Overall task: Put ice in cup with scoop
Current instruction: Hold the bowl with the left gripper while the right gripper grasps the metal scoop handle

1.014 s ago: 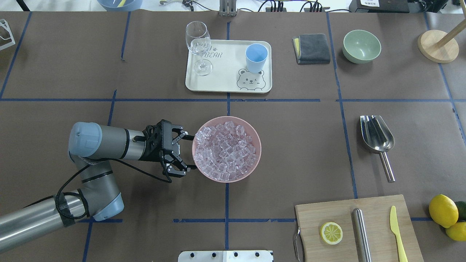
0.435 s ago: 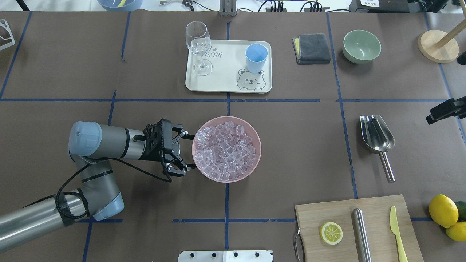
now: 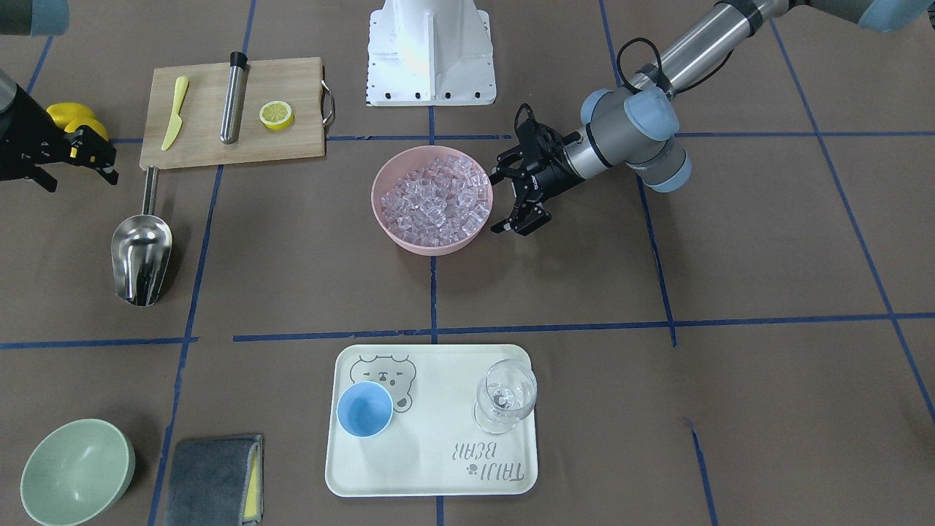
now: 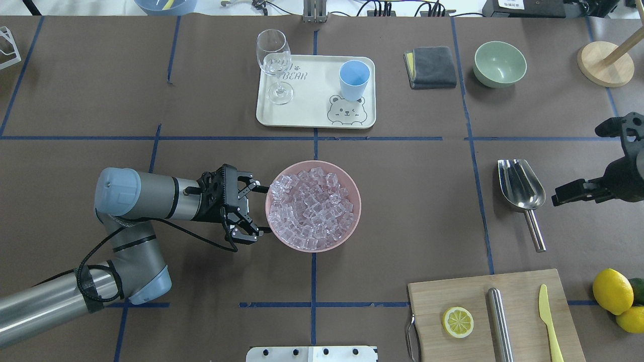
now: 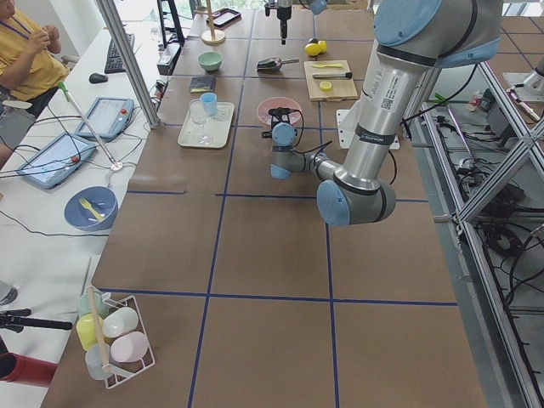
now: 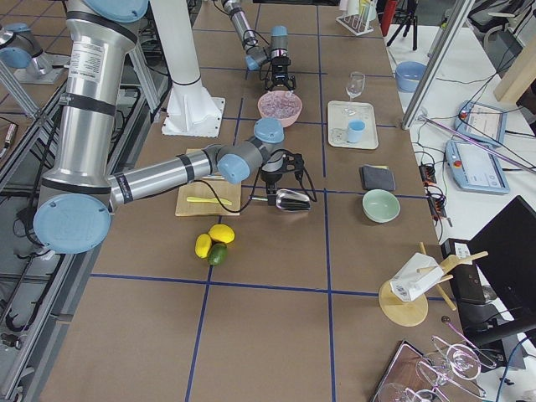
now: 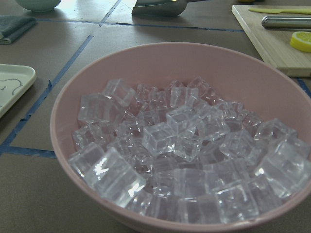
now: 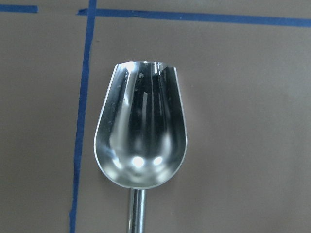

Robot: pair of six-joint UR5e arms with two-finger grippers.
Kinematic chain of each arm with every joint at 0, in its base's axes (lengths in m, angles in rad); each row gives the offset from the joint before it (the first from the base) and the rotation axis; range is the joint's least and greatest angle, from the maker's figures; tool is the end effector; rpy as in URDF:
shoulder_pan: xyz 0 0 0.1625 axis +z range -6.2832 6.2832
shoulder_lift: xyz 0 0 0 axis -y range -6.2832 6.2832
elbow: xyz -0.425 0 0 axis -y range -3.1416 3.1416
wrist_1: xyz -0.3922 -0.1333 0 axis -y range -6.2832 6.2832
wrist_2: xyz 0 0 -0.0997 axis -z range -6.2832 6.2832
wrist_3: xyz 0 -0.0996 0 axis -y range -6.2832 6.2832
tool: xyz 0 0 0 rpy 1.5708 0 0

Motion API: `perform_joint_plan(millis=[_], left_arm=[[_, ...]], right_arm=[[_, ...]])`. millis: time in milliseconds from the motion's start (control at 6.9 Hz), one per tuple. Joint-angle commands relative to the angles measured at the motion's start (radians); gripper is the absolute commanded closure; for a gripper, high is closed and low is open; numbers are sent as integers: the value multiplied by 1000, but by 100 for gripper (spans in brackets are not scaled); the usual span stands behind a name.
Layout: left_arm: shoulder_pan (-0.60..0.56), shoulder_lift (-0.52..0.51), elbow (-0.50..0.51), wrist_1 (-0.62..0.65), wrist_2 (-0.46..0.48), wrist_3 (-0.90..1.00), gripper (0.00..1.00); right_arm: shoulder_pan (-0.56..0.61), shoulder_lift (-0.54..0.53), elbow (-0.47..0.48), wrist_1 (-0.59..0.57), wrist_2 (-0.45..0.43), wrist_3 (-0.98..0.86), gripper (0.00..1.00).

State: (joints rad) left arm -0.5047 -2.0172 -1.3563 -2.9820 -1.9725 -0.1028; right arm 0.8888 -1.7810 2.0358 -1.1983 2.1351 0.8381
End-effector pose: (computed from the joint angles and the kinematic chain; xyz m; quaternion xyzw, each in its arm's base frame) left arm 0.5228 -0.3966 0.3496 0.5234 0.5092 0.4386 0.5238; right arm -0.2032 -0.3773 0.4889 0.0323 -0.3961 -0.0144 0.9175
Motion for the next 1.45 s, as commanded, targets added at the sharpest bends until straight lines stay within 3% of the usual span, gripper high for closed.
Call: perform_joint_plan(millis=[0, 435, 579, 869, 1014, 1159, 1304], left_arm=[[0, 0, -1, 0, 0, 0, 1], [0, 0, -1, 0, 0, 0, 1], [0, 0, -1, 0, 0, 0, 1], [0, 0, -1, -2, 0, 0, 1], [2, -2, -1, -12, 0, 0, 1], [0, 0, -1, -12, 0, 0, 1], [0, 0, -1, -12, 0, 0, 1]], right_arm=[[-152, -14, -5, 45, -130, 156, 0], [-223, 2, -23, 46, -159, 185, 2], [-241, 6, -40, 46, -161, 185, 8], [-264, 29, -67, 45, -181, 185, 11], [-266, 35, -81, 45, -181, 185, 35], [-265, 35, -83, 43, -179, 184, 73], [-263, 37, -81, 42, -178, 179, 100]])
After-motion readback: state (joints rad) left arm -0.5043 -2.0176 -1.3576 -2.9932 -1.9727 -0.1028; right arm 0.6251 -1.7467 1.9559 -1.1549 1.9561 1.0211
